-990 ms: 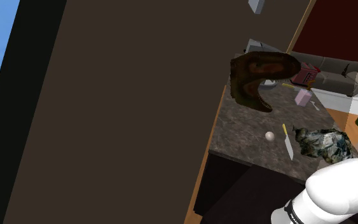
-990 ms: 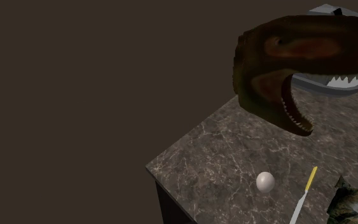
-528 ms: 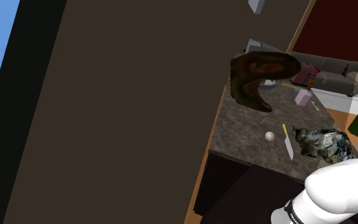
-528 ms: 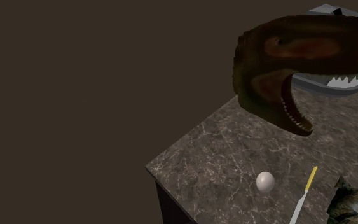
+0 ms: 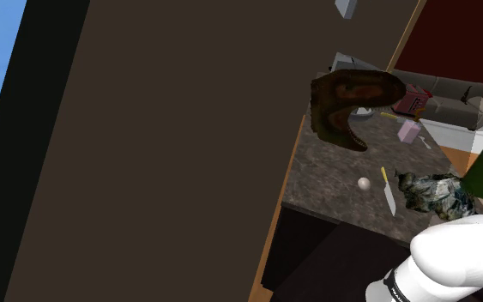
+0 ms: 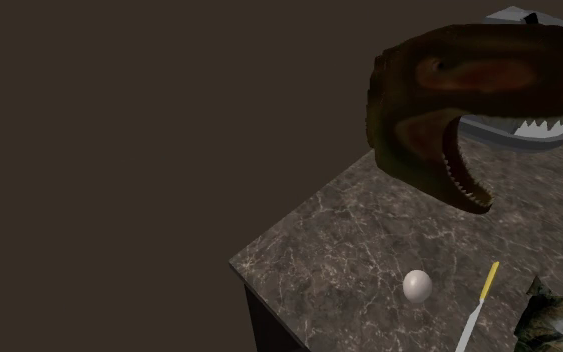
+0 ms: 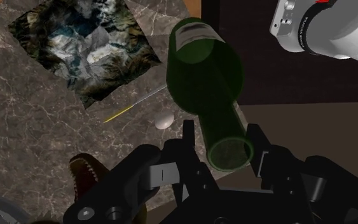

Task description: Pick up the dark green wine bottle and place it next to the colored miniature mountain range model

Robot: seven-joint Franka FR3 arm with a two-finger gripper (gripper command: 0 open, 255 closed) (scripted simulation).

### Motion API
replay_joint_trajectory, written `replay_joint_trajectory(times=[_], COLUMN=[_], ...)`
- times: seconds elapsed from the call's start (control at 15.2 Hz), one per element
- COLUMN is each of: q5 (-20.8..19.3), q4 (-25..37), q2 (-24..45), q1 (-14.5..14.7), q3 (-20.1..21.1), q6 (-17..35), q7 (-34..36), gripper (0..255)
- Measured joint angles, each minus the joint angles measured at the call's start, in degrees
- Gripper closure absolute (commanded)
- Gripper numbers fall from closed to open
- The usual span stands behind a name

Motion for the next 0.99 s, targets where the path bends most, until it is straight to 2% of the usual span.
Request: replay_joint_trajectory(times=[0.99], q5=[-2.54], q4=[-17.56], q2=[-7.66], q1=[-2.45], q3=[-0.12], q6=[10.15], q7=[2.41], gripper=[255])
